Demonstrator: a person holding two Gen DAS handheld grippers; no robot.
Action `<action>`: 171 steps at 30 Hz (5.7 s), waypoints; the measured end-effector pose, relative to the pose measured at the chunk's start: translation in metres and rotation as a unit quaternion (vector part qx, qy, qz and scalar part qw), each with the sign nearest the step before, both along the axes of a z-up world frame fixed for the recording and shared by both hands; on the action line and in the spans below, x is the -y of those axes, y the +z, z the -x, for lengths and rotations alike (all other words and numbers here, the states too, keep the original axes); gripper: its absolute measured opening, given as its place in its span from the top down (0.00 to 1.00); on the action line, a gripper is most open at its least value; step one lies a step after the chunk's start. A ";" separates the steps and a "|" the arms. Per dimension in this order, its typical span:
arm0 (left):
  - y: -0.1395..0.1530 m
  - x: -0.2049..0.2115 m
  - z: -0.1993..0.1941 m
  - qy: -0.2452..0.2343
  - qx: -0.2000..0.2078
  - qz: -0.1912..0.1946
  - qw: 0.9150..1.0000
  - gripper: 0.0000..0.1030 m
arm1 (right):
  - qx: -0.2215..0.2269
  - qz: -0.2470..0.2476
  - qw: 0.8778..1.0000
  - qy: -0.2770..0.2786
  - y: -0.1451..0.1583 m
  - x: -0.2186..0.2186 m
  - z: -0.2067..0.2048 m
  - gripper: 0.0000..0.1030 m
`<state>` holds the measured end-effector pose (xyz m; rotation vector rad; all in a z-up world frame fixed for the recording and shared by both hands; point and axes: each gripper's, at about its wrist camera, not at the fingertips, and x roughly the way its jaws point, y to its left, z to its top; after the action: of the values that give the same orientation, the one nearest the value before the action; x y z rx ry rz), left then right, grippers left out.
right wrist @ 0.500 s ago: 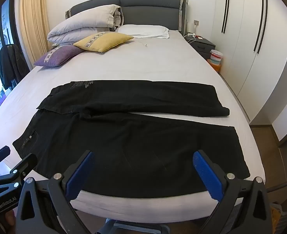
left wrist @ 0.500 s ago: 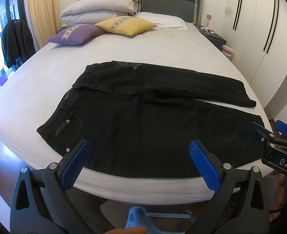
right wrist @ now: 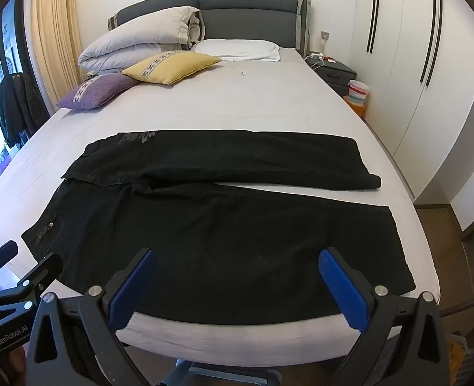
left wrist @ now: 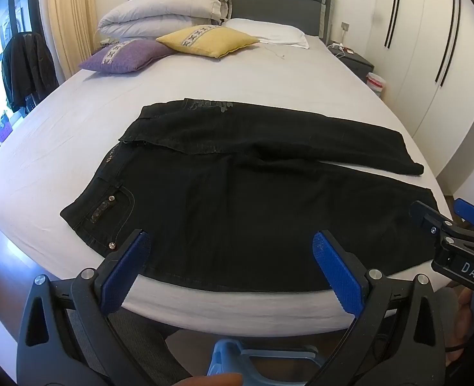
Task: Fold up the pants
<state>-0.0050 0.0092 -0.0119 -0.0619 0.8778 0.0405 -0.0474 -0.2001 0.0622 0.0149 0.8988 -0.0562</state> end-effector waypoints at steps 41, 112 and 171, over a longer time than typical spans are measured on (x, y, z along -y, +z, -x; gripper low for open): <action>-0.016 -0.088 -0.212 -0.185 -0.039 -0.087 0.978 0.00 | 0.007 -0.064 0.942 0.328 -0.003 0.040 -0.138 0.00; -0.068 -0.123 -0.300 -0.353 0.072 -0.184 0.915 0.94 | -0.163 0.054 0.860 0.481 -0.133 0.024 -0.390 0.95; -0.130 -0.126 0.078 -0.367 0.016 -0.207 0.907 0.94 | -0.095 0.015 0.902 0.420 -0.098 -0.015 -0.017 0.96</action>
<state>-0.0830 0.1348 -0.1419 0.6679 0.7988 -0.4791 -0.0301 -0.1852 -0.0358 -0.4152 1.0366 0.7479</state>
